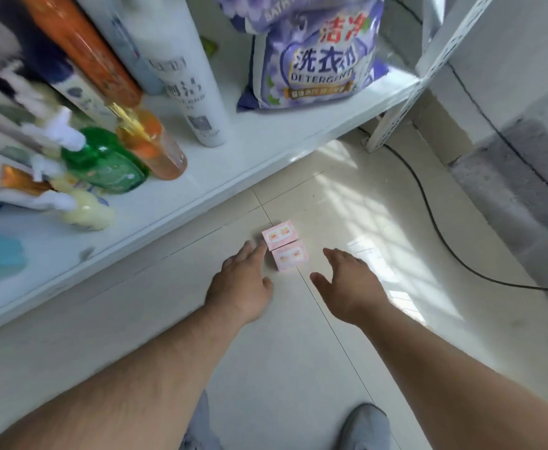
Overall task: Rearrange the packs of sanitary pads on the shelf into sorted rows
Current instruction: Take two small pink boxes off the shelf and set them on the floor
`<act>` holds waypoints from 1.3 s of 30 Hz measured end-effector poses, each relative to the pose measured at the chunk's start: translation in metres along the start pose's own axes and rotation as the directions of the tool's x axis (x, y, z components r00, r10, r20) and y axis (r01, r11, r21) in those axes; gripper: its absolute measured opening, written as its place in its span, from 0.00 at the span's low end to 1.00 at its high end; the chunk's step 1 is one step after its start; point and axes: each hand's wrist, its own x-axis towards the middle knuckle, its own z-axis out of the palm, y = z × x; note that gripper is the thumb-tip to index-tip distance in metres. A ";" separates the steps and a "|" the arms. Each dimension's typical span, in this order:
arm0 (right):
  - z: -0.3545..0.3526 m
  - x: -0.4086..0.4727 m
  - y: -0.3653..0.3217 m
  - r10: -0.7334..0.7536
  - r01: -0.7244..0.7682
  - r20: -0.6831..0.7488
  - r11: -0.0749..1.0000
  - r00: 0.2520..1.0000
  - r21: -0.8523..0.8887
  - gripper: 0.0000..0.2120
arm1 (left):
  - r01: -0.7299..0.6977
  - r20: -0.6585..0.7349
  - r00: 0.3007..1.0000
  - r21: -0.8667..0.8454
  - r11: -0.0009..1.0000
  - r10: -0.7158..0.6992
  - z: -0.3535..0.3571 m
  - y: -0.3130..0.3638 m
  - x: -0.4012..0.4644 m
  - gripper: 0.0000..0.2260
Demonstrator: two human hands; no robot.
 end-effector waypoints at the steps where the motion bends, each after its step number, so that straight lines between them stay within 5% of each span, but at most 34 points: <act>1: -0.025 -0.021 -0.010 -0.052 0.051 -0.007 0.994 0.999 -0.095 0.27 | -0.011 0.005 1.000 0.059 0.998 0.011 -0.021 0.012 -0.026 0.31; 6: -0.160 -0.140 -0.065 -0.202 0.189 0.003 0.914 0.979 -0.359 0.32 | -0.044 -0.081 0.995 0.251 0.967 0.066 -0.141 0.080 -0.169 0.31; 17: -0.368 -0.370 -0.194 -0.422 0.299 -0.145 0.808 0.895 -0.508 0.32 | 0.000 -0.338 0.936 0.278 0.961 0.098 -0.324 0.134 -0.435 0.28; 21: -0.389 -0.437 -0.236 -0.422 0.292 -0.165 0.814 0.892 -0.503 0.28 | 0.021 -0.408 0.909 0.259 0.966 0.090 -0.352 0.118 -0.505 0.20; 29: -0.371 -0.545 -0.313 -0.425 0.298 -0.123 0.786 0.897 -0.542 0.27 | 0.052 -0.482 0.874 0.228 0.972 0.067 -0.376 0.061 -0.622 0.21; 39: -0.409 -0.641 -0.407 -0.578 0.351 -0.230 0.716 0.783 -0.604 0.30 | 0.031 -0.662 0.742 0.198 0.980 0.111 -0.447 0.019 -0.746 0.23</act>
